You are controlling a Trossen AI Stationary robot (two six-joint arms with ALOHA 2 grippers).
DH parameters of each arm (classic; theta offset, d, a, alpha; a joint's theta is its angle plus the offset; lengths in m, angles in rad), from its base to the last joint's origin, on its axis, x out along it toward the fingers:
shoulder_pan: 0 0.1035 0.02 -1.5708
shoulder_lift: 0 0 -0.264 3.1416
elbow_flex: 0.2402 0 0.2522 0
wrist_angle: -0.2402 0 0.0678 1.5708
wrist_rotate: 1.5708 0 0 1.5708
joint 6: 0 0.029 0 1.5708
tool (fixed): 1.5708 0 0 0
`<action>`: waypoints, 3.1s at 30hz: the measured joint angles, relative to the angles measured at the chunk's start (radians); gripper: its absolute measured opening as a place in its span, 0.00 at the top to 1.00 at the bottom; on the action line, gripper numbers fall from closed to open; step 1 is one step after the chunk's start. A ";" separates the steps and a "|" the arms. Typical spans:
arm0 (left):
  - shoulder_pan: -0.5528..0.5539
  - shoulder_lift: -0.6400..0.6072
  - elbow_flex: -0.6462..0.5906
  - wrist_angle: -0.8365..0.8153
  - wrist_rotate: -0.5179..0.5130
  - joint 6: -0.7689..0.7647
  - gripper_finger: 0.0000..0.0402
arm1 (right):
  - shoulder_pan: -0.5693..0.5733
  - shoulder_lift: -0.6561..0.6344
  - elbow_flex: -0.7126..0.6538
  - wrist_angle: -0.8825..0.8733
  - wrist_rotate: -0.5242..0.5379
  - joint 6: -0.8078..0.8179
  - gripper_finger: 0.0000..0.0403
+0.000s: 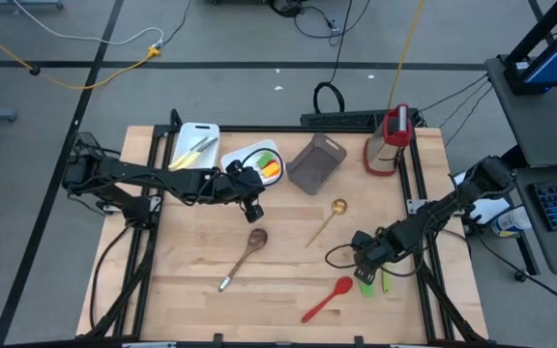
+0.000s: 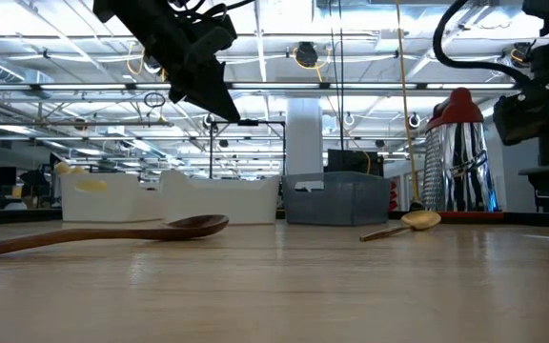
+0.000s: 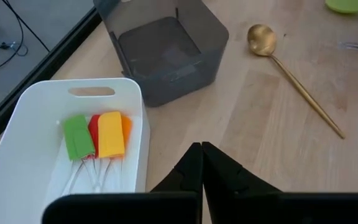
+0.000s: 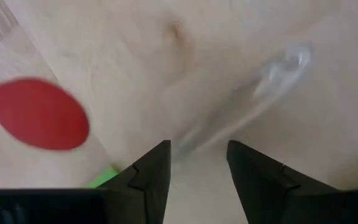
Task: Pick & Place Kitchen Items
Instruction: Put the gold spoon into the black bin
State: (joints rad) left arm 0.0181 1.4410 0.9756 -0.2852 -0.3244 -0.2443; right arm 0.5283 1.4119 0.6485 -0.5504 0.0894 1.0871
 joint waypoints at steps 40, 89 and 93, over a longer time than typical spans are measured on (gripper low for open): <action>-0.001 0.000 0.000 -0.001 0.007 -0.049 0.96 | 0.166 -0.033 0.016 0.105 -0.253 0.436 0.62; -0.001 0.000 0.000 0.013 -0.070 -0.081 0.99 | 0.149 -0.035 0.123 -0.019 0.298 0.067 0.98; -0.008 0.000 0.000 0.027 -0.070 -0.079 0.97 | 0.103 -0.087 0.124 0.003 0.399 -0.070 0.98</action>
State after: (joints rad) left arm 0.0103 1.4410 0.9752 -0.2577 -0.3943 -0.3236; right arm 0.6317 1.3246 0.7727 -0.5476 0.4887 1.0172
